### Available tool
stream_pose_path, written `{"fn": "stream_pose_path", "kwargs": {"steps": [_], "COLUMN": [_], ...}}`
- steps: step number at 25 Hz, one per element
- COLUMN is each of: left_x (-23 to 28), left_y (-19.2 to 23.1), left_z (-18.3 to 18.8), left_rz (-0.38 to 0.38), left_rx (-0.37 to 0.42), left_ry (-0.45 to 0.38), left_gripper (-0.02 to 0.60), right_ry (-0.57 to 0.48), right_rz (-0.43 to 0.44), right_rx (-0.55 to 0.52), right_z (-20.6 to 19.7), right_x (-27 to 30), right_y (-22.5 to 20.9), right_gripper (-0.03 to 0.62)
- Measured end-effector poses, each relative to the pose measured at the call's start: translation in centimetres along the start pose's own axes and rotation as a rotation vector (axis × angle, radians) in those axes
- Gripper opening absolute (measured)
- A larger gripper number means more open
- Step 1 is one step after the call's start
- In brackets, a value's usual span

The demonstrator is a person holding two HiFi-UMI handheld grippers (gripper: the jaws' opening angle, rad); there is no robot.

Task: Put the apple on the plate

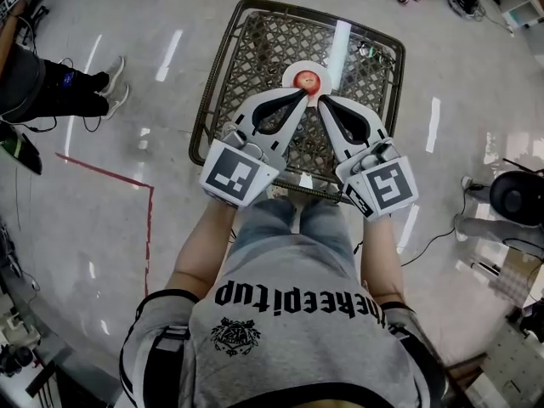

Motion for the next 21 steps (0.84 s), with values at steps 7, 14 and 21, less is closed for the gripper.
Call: {"fn": "stream_pose_path", "kwargs": {"steps": [7,14,21], "left_x": [-0.5,-0.9,-1.1], "left_y": [-0.6,-0.2,-0.5], "left_z": [0.4,-0.2,-0.1], "left_rz": [-0.012,-0.020,-0.022], "left_rx": [0.007,0.005,0.013], "left_ry": [-0.003,-0.011,-0.010], "left_gripper": [0.008,0.008,0.007], "right_ry": [-0.004,-0.009,-0.021], "right_rz": [-0.002,-0.011,-0.021], "right_rx": [-0.010,-0.015,-0.016], "right_z": [0.6,0.3,0.8], "right_x": [-0.4,-0.1,-0.5], "right_y": [0.6,1.1,1.3], "right_gripper": [-0.003,-0.003,-0.003]}}
Point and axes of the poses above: the fingertips, and each gripper's own axes: x forward along the fingers, y to its left, z out of its top, the point moved 8 cm from there along -x, backward along the fingers, and after that the axes turned 2 degrees about -x, right-handed, at the moved point
